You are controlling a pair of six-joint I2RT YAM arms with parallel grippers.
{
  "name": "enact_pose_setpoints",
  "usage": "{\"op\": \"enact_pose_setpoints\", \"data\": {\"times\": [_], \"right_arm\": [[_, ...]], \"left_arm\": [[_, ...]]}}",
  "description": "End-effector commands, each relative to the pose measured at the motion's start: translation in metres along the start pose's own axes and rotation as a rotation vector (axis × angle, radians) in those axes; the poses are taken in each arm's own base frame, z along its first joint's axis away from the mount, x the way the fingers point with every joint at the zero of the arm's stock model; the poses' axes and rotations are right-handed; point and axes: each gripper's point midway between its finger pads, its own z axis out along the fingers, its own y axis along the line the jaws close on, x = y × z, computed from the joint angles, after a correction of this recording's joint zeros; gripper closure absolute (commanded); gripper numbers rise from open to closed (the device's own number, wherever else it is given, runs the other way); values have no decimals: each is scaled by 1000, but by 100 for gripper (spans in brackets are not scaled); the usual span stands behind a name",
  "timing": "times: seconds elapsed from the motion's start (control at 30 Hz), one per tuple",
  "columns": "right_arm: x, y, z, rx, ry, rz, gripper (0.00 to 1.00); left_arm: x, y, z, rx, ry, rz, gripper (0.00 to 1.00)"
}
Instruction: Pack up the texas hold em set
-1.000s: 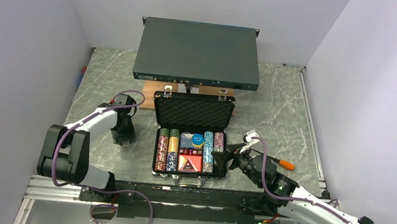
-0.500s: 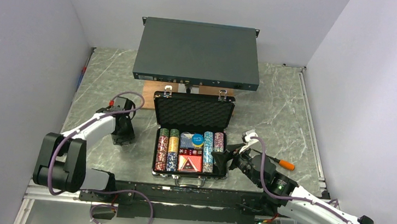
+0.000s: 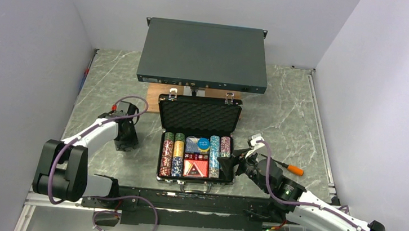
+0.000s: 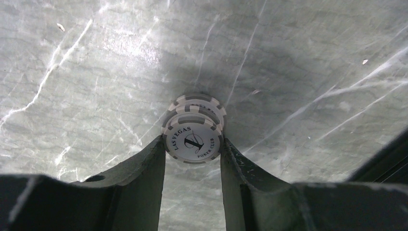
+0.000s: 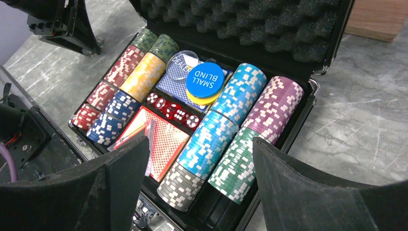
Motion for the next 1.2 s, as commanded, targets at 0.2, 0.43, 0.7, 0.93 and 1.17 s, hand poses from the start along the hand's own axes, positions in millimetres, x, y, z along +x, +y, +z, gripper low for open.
{"op": "enact_pose_setpoints", "data": {"times": [0.2,0.43,0.7,0.93,1.17], "right_arm": [[-17,7,1,-17,-56,8,20],[-17,7,2,-16,-54,6,20],[-17,7,1,-21,-58,7,20],[-18,7,0,-20,-65,10,20],[-20,6,-1,-18,-74,14,20]], "left_arm": [[-5,2,-13,-23,-8,-29,33],[-11,5,-26,-32,-40,-121,20],[-6,7,-44,128,-36,-717,16],[-15,19,-50,127,-18,-1081,1],[-4,8,-33,81,198,-1208,1]]}}
